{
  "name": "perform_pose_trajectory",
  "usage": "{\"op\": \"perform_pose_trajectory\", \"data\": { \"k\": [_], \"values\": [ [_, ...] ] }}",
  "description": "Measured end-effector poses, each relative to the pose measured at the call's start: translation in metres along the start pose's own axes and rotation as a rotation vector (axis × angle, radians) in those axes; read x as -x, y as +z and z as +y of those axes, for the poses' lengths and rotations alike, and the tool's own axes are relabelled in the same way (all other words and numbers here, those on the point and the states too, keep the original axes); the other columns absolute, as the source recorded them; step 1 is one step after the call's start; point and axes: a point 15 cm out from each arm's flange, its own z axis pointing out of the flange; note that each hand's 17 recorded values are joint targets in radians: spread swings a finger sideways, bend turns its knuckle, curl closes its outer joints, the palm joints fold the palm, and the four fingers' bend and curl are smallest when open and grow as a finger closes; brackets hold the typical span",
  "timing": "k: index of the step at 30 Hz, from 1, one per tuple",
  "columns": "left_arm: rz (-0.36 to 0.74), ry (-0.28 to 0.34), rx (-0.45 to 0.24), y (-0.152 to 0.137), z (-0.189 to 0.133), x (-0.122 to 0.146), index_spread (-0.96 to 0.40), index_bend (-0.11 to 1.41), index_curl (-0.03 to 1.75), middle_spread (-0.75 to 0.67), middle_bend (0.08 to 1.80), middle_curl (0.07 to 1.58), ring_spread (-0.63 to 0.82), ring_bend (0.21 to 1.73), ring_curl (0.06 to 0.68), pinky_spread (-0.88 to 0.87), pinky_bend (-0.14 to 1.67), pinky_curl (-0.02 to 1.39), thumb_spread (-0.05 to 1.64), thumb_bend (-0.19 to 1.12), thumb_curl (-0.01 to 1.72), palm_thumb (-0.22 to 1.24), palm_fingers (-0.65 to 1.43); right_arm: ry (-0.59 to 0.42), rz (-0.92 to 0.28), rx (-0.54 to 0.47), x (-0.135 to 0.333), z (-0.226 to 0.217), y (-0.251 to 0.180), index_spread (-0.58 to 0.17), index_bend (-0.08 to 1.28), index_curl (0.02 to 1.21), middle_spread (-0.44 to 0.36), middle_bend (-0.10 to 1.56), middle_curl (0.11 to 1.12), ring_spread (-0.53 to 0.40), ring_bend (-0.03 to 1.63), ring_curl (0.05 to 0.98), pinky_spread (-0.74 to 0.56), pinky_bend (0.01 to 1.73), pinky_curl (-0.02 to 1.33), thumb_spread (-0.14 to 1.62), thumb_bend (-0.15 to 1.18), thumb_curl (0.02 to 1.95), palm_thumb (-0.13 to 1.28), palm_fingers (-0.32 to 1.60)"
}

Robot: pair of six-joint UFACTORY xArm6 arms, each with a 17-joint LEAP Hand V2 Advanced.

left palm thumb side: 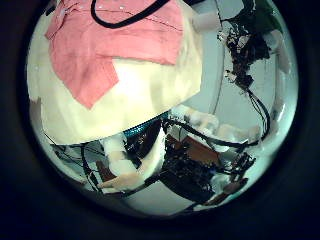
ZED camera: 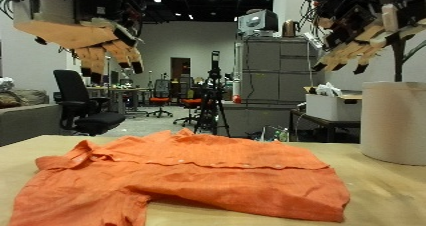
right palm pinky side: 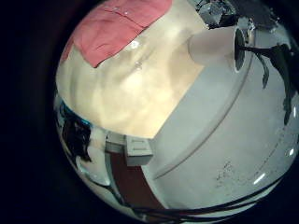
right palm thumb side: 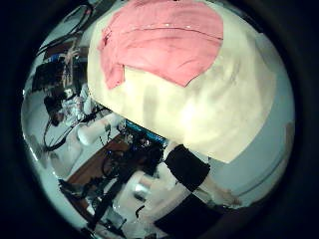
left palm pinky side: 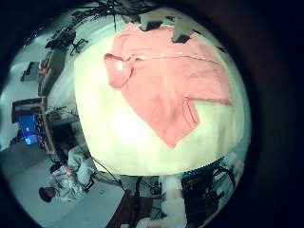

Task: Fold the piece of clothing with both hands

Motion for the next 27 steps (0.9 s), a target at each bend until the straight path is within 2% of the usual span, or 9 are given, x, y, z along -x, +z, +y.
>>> {"op": "perform_pose_trajectory", "data": {
  "k": [5,10,21,27],
  "values": [
    [-0.001,-0.001,0.0,0.0,-0.001,0.001,-0.01,0.17,0.32,0.17,0.19,0.33,0.45,0.42,0.225,0.48,0.2,0.32,1.08,-0.02,0.28,0.27,0.06,0.005,-0.005,-0.001,-0.005,0.002,0.001,-0.286,0.17,0.3,0.062,0.19,0.31,0.192,0.26,0.266,0.27,0.28,0.33,1.23,-0.02,0.23,0.5,0.09],
    [0.009,-0.026,0.002,0.002,0.003,0.008,-0.01,0.17,0.32,0.18,0.19,0.33,0.45,0.42,0.225,0.48,0.2,0.32,1.08,-0.02,0.28,0.27,0.06,-0.014,-0.007,0.001,-0.006,-0.001,0.001,-0.286,0.17,0.3,0.062,0.19,0.31,0.192,0.26,0.265,0.27,0.28,0.33,1.23,-0.02,0.23,0.5,0.1],
    [0.0,-0.058,0.027,0.022,0.011,0.01,-0.01,0.17,0.32,0.18,0.19,0.33,0.45,0.42,0.226,0.47,0.2,0.32,1.08,-0.02,0.28,0.27,0.06,-0.01,-0.011,0.003,-0.01,0.005,0.0,-0.286,0.17,0.3,0.062,0.19,0.3,0.192,0.26,0.263,0.27,0.28,0.33,1.23,-0.02,0.24,0.49,0.09],
    [-0.011,-0.069,0.048,0.058,0.013,0.01,0.01,0.16,0.31,0.2,0.19,0.33,0.47,0.43,0.228,0.47,0.21,0.32,1.08,-0.02,0.28,0.27,0.04,-0.01,-0.011,0.003,-0.01,0.006,0.001,-0.286,0.17,0.3,0.061,0.19,0.31,0.192,0.26,0.264,0.27,0.28,0.33,1.23,-0.02,0.24,0.49,0.09]
  ]
}}
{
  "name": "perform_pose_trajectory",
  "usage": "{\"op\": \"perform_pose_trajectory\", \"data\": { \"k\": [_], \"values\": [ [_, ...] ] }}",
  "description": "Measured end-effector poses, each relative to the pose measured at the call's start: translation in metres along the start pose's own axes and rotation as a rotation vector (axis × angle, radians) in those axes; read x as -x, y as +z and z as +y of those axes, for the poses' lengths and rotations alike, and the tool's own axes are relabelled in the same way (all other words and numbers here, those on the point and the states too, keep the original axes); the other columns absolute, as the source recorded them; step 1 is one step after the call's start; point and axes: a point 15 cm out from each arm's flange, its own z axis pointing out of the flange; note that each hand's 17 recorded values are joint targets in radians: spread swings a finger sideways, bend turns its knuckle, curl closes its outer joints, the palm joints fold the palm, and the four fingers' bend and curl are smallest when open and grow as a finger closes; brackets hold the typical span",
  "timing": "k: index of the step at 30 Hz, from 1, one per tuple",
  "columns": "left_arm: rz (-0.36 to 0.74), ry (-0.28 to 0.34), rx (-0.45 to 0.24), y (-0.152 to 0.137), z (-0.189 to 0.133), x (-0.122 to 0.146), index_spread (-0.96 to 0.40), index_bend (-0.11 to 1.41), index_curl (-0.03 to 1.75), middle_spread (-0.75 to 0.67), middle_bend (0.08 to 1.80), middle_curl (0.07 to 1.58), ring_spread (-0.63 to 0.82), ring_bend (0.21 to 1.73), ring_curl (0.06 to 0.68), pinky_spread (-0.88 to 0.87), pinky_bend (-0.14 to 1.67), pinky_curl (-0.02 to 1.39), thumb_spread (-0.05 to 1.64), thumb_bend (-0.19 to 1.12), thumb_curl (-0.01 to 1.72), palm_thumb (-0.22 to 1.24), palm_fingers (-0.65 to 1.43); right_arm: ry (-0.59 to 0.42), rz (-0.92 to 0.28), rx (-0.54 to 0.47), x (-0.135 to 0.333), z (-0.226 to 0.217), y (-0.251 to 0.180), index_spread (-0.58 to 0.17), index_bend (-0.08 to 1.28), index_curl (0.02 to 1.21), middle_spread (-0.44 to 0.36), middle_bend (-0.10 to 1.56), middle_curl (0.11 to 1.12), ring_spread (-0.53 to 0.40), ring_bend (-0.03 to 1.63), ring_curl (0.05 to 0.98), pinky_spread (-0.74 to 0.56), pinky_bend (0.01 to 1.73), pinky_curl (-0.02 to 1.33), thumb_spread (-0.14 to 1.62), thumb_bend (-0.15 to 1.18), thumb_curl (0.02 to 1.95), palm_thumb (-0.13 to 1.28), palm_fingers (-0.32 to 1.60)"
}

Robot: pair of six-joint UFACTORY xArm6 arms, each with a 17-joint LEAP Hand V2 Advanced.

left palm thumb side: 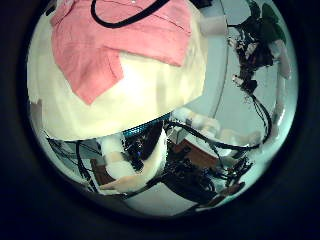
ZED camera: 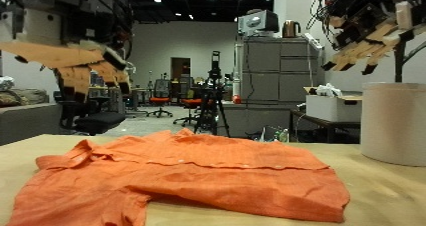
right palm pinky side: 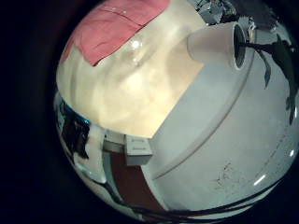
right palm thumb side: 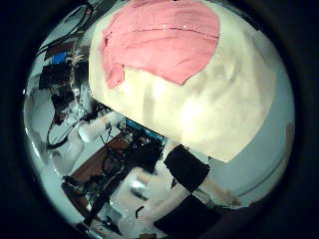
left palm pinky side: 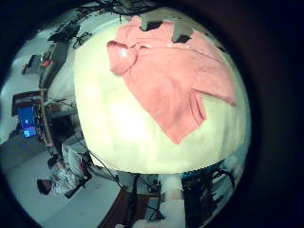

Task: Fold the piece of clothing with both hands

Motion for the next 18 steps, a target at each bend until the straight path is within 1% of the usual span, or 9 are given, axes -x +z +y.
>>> {"op": "perform_pose_trajectory", "data": {
  "k": [4,7,9,13,14,18],
  "values": [
    [-0.034,0.027,0.006,0.029,0.005,-0.003,0.02,0.16,0.31,0.21,0.19,0.32,0.47,0.43,0.229,0.47,0.22,0.33,1.08,-0.02,0.27,0.27,0.02,0.001,-0.005,0.009,0.0,-0.001,0.003,-0.286,0.17,0.3,0.061,0.19,0.31,0.192,0.26,0.264,0.27,0.28,0.33,1.23,-0.02,0.23,0.49,0.09],
    [-0.089,0.044,0.027,0.048,0.016,-0.001,0.02,0.16,0.31,0.22,0.18,0.32,0.47,0.44,0.229,0.48,0.23,0.33,1.08,-0.02,0.28,0.26,0.01,0.001,-0.006,0.013,0.001,0.0,0.003,-0.286,0.17,0.3,0.061,0.19,0.31,0.192,0.26,0.265,0.27,0.28,0.33,1.23,-0.02,0.23,0.49,0.09],
    [-0.122,0.043,0.016,0.058,0.018,0.002,0.03,0.16,0.31,0.24,0.18,0.32,0.48,0.43,0.229,0.48,0.24,0.33,1.07,-0.03,0.28,0.26,-0.01,0.003,-0.005,0.01,0.001,0.0,0.002,-0.286,0.17,0.3,0.061,0.19,0.31,0.192,0.26,0.265,0.27,0.28,0.33,1.23,-0.01,0.23,0.49,0.09],
    [-0.19,0.054,-0.035,0.072,0.013,0.011,0.03,0.16,0.31,0.29,0.17,0.3,0.49,0.44,0.23,0.49,0.25,0.33,1.05,-0.03,0.28,0.25,-0.03,0.007,-0.008,0.009,0.002,0.0,0.002,-0.286,0.17,0.3,0.061,0.19,0.31,0.192,0.26,0.265,0.27,0.28,0.33,1.23,-0.01,0.23,0.49,0.09],
    [-0.202,0.055,-0.043,0.075,0.013,0.014,0.03,0.13,0.3,0.3,0.17,0.29,0.5,0.45,0.232,0.49,0.26,0.34,1.04,-0.03,0.28,0.24,-0.05,0.009,-0.005,0.01,0.001,0.0,0.002,-0.286,0.17,0.3,0.061,0.19,0.31,0.192,0.26,0.265,0.27,0.28,0.33,1.23,-0.02,0.23,0.49,0.09],
    [-0.233,0.054,-0.046,0.084,0.02,0.018,0.04,0.13,0.28,0.36,0.16,0.28,0.51,0.45,0.231,0.49,0.28,0.34,0.99,-0.03,0.28,0.21,-0.08,0.008,-0.011,0.015,0.003,0.0,0.005,-0.286,0.17,0.3,0.061,0.18,0.31,0.192,0.26,0.266,0.28,0.29,0.33,1.23,-0.02,0.23,0.49,0.09]
  ]
}}
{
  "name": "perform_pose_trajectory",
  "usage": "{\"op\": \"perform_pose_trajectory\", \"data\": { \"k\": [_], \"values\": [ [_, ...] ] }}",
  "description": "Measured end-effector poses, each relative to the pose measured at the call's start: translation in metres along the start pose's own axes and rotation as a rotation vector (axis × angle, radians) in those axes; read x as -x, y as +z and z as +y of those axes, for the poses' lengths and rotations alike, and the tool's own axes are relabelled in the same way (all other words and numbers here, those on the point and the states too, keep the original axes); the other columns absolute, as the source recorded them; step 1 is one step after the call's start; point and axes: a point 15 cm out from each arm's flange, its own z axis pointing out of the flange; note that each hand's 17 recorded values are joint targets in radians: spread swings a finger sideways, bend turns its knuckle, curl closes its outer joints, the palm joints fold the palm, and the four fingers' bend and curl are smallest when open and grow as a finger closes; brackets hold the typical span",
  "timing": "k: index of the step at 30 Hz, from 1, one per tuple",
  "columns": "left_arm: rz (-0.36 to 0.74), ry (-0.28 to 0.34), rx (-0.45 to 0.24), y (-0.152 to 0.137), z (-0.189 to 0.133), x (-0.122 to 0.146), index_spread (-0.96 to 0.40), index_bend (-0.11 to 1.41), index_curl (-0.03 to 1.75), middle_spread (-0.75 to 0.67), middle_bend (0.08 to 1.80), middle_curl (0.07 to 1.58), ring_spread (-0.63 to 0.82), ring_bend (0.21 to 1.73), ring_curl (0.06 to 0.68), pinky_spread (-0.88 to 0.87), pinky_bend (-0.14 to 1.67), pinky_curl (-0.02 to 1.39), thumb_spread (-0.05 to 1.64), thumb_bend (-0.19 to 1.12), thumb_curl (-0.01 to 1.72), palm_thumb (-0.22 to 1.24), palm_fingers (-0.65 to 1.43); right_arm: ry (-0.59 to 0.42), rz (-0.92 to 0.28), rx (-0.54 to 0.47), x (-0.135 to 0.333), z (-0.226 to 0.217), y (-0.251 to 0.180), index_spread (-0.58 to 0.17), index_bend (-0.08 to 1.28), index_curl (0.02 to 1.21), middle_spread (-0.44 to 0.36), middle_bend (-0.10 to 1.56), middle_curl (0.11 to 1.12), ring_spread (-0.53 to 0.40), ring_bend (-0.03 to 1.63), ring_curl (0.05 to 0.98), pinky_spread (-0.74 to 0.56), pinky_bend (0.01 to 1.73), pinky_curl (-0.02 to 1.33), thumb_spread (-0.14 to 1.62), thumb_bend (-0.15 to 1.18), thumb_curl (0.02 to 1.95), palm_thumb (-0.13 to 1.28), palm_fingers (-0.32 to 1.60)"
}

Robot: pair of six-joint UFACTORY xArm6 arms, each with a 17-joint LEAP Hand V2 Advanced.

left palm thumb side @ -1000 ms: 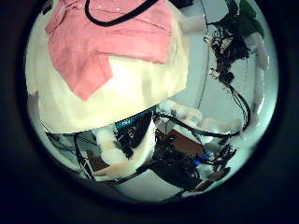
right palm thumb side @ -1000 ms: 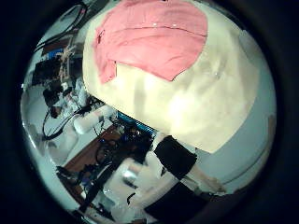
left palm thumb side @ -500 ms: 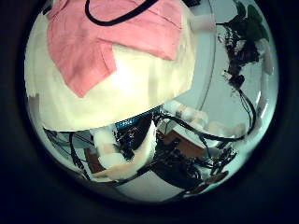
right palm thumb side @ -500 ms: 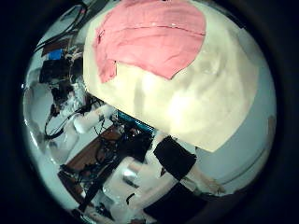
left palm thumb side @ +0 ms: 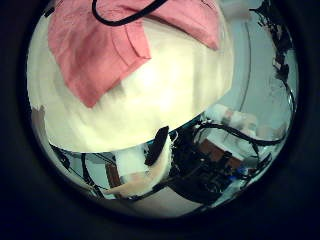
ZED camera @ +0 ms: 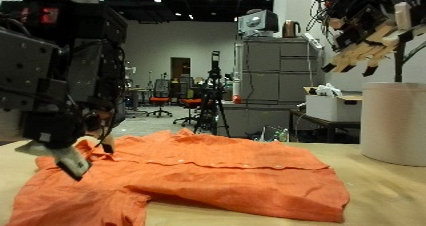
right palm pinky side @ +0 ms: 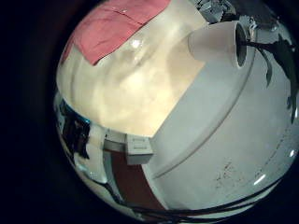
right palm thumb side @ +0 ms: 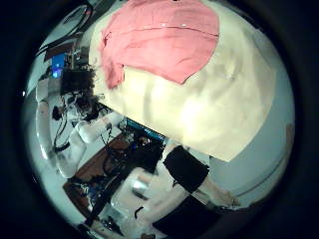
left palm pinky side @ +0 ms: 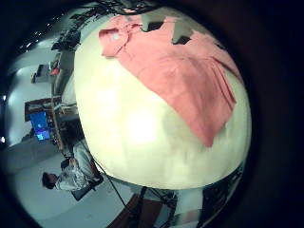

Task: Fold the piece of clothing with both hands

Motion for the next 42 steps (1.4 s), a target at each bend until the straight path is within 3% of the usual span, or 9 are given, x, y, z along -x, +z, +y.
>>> {"op": "perform_pose_trajectory", "data": {
  "k": [18,25,26,27,28,32,33,34,42],
  "values": [
    [0.018,0.043,-0.026,0.049,-0.005,-0.008,0.1,0.14,0.21,0.48,0.15,0.26,0.57,0.49,0.241,0.47,0.3,0.34,0.92,-0.03,0.3,0.18,-0.08,-0.018,0.003,0.015,0.017,-0.002,-0.004,-0.274,0.17,0.3,0.073,0.19,0.3,0.192,0.26,0.265,0.28,0.28,0.33,1.24,-0.01,0.23,0.51,0.09],
    [0.012,0.039,-0.086,0.056,-0.016,-0.009,0.07,0.14,0.21,0.22,0.24,0.3,0.59,0.46,0.227,0.47,0.29,0.33,0.92,-0.03,0.31,0.2,-0.03,-0.012,0.003,0.016,0.018,0.002,-0.007,-0.269,0.17,0.3,0.075,0.19,0.31,0.192,0.26,0.264,0.28,0.28,0.33,1.25,-0.01,0.24,0.51,0.09],
    [0.012,0.038,-0.091,0.055,-0.017,-0.009,0.07,0.13,0.21,0.2,0.22,0.3,0.6,0.51,0.239,0.46,0.28,0.33,0.92,-0.03,0.31,0.2,-0.01,-0.011,0.003,0.015,0.018,0.002,-0.007,-0.268,0.17,0.3,0.076,0.19,0.31,0.192,0.26,0.264,0.28,0.28,0.33,1.25,-0.01,0.24,0.51,0.09],
    [0.011,0.034,-0.096,0.053,-0.018,-0.008,0.07,0.09,0.19,0.24,0.15,0.28,0.64,0.68,0.282,0.47,0.3,0.33,0.92,-0.02,0.31,0.21,0.02,-0.011,0.004,0.013,0.018,0.003,-0.008,-0.268,0.17,0.3,0.076,0.19,0.31,0.192,0.26,0.264,0.28,0.28,0.33,1.25,-0.01,0.24,0.51,0.09],
    [0.01,0.031,-0.099,0.052,-0.019,-0.008,0.03,0.19,0.23,0.14,0.29,0.32,0.63,0.53,0.238,0.46,0.26,0.31,0.92,-0.02,0.31,0.23,0.08,-0.013,0.006,0.012,0.018,0.003,-0.008,-0.267,0.17,0.3,0.076,0.19,0.31,0.192,0.27,0.264,0.28,0.28,0.33,1.25,-0.01,0.24,0.51,0.09],
    [0.006,0.027,-0.093,0.052,-0.019,-0.007,0.04,0.22,0.27,0.06,0.43,0.37,0.26,0.53,0.25,0.3,0.18,0.29,0.92,-0.02,0.32,0.29,0.28,-0.01,0.009,0.003,0.018,0.005,-0.011,-0.266,0.17,0.3,0.076,0.19,0.31,0.192,0.26,0.264,0.28,0.28,0.33,1.25,-0.01,0.24,0.52,0.09],
    [0.005,0.022,-0.09,0.051,-0.018,-0.007,0.01,0.22,0.28,0.01,0.47,0.39,0.3,0.52,0.24,0.27,0.18,0.29,0.92,-0.02,0.32,0.3,0.32,-0.01,0.009,0.001,0.018,0.005,-0.012,-0.266,0.17,0.3,0.076,0.19,0.31,0.192,0.26,0.264,0.28,0.28,0.33,1.25,-0.01,0.23,0.52,0.09],
    [0.005,0.019,-0.084,0.051,-0.018,-0.007,-0.02,0.24,0.29,-0.02,0.53,0.41,0.2,0.49,0.233,0.21,0.19,0.29,0.92,-0.02,0.32,0.32,0.38,-0.01,0.009,-0.001,0.018,0.005,-0.013,-0.266,0.17,0.3,0.076,0.19,0.31,0.192,0.26,0.264,0.28,0.28,0.33,1.25,-0.01,0.23,0.52,0.09],
    [-0.056,0.009,0.041,0.052,-0.003,0.006,-0.15,0.18,0.31,-0.25,0.62,0.52,-0.26,0.73,0.307,-0.33,0.51,0.37,0.91,-0.02,0.34,0.42,0.74,-0.009,0.015,-0.016,0.019,0.01,-0.018,-0.266,0.17,0.3,0.076,0.18,0.31,0.192,0.27,0.264,0.28,0.28,0.33,1.24,-0.01,0.24,0.53,0.09]
  ]
}}
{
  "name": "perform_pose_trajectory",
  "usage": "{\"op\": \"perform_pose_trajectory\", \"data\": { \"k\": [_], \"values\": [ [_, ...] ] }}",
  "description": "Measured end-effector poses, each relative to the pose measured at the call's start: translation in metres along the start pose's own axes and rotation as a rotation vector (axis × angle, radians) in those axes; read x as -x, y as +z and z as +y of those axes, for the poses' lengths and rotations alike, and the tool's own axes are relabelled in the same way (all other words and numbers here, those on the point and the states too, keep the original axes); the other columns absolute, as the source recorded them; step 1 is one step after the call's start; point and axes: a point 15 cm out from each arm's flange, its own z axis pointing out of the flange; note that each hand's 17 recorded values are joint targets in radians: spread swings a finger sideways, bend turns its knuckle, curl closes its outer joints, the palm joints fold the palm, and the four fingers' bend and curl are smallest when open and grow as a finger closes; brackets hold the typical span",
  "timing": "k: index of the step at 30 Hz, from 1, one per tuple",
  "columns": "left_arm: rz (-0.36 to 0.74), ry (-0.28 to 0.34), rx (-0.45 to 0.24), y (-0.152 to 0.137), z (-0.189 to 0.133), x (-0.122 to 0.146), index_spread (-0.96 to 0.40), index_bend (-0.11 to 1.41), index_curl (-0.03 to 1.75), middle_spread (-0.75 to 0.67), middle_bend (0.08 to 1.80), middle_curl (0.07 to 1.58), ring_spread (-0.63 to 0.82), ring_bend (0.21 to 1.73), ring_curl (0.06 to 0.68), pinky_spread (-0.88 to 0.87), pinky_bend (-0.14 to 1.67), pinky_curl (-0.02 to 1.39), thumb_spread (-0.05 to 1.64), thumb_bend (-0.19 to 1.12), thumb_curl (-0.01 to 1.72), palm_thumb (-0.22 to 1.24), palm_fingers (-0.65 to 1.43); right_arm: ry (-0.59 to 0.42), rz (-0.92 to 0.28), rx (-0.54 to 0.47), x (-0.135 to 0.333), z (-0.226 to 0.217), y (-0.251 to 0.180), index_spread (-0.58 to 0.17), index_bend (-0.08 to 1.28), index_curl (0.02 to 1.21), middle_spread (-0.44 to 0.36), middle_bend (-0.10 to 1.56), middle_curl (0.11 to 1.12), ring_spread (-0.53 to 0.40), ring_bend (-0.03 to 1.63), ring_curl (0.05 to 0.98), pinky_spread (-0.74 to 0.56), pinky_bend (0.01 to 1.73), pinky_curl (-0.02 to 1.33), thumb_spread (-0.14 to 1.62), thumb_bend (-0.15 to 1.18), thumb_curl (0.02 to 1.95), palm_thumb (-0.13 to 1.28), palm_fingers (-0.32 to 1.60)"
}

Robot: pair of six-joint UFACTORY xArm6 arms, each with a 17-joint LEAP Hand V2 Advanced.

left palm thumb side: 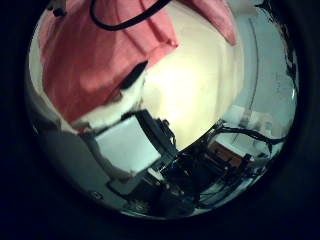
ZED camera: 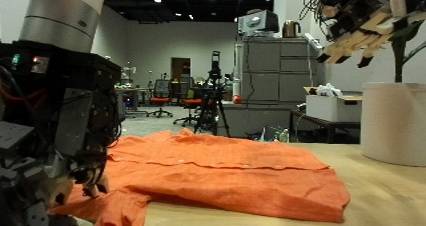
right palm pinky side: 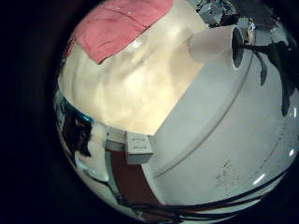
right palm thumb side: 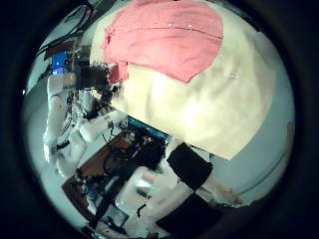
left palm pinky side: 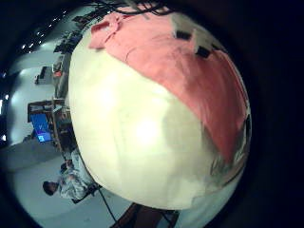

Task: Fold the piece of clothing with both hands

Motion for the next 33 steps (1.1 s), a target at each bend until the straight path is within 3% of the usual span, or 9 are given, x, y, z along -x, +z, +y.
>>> {"op": "perform_pose_trajectory", "data": {
  "k": [2,3,5,10,20,27,33],
  "values": [
    [-0.011,0.001,0.009,-0.001,-0.001,-0.001,-0.21,0.19,0.32,-0.32,0.7,0.56,-0.36,0.8,0.335,-0.45,0.61,0.41,0.91,-0.02,0.34,0.45,0.96,0.0,0.001,-0.002,0.0,0.001,-0.001,-0.266,0.17,0.3,0.076,0.19,0.31,0.192,0.27,0.264,0.28,0.28,0.33,1.24,-0.01,0.24,0.53,0.09],
    [-0.016,0.0,0.011,-0.002,-0.002,0.0,-0.22,0.19,0.33,-0.34,0.7,0.55,-0.38,0.8,0.329,-0.47,0.62,0.4,0.91,-0.02,0.34,0.46,0.96,0.001,0.001,-0.003,0.0,0.001,-0.001,-0.266,0.17,0.3,0.076,0.19,0.31,0.192,0.27,0.264,0.28,0.28,0.33,1.24,-0.01,0.24,0.53,0.09],
    [-0.018,-0.001,0.014,-0.004,-0.002,0.0,-0.3,0.23,0.36,-0.4,0.74,0.6,-0.46,0.88,0.374,-0.58,0.73,0.45,0.91,-0.01,0.35,0.52,1.14,0.001,0.0,-0.001,0.001,0.003,-0.001,-0.269,0.17,0.3,0.076,0.19,0.31,0.192,0.27,0.265,0.28,0.28,0.33,1.24,-0.01,0.24,0.53,0.09],
    [-0.019,-0.003,0.012,-0.014,-0.006,0.002,-0.44,0.39,0.46,-0.48,0.82,0.67,-0.51,1.01,0.443,-0.66,0.89,0.52,0.92,-0.01,0.35,0.59,1.28,0.001,-0.001,0.003,0.001,0.004,-0.001,-0.272,0.17,0.31,0.076,0.18,0.31,0.192,0.27,0.264,0.28,0.28,0.33,1.24,-0.01,0.24,0.53,0.1],
    [0.005,0.033,0.083,-0.043,-0.006,-0.001,-0.6,0.61,0.64,-0.53,0.98,0.8,-0.49,1.23,0.534,-0.66,1.13,0.61,0.91,-0.01,0.46,0.79,1.21,-0.007,-0.002,-0.001,0.001,0.001,0.002,-0.274,0.16,0.3,0.061,0.19,0.31,0.186,0.27,0.265,0.27,0.26,0.32,1.24,-0.01,0.23,0.53,0.13],
    [0.073,0.058,0.104,-0.07,-0.013,-0.012,-0.62,0.6,0.72,-0.54,1.08,0.85,-0.46,1.34,0.562,-0.61,1.2,0.63,0.89,0.0,0.55,0.85,1.19,-0.038,-0.002,-0.002,0.011,-0.009,0.007,-0.274,0.15,0.29,0.045,0.2,0.32,0.166,0.31,0.273,0.26,0.27,0.32,1.24,-0.01,0.23,0.53,0.17],
    [0.075,0.066,0.109,-0.083,-0.016,-0.013,-0.64,0.56,0.79,-0.52,1.12,0.86,-0.45,1.38,0.559,-0.59,1.24,0.64,0.88,-0.01,0.62,0.88,1.16,-0.068,-0.021,0.004,0.022,-0.023,0.043,-0.253,0.15,0.28,0.022,0.22,0.34,0.101,0.37,0.287,0.19,0.27,0.32,1.25,-0.01,0.24,0.56,0.23]
  ]
}}
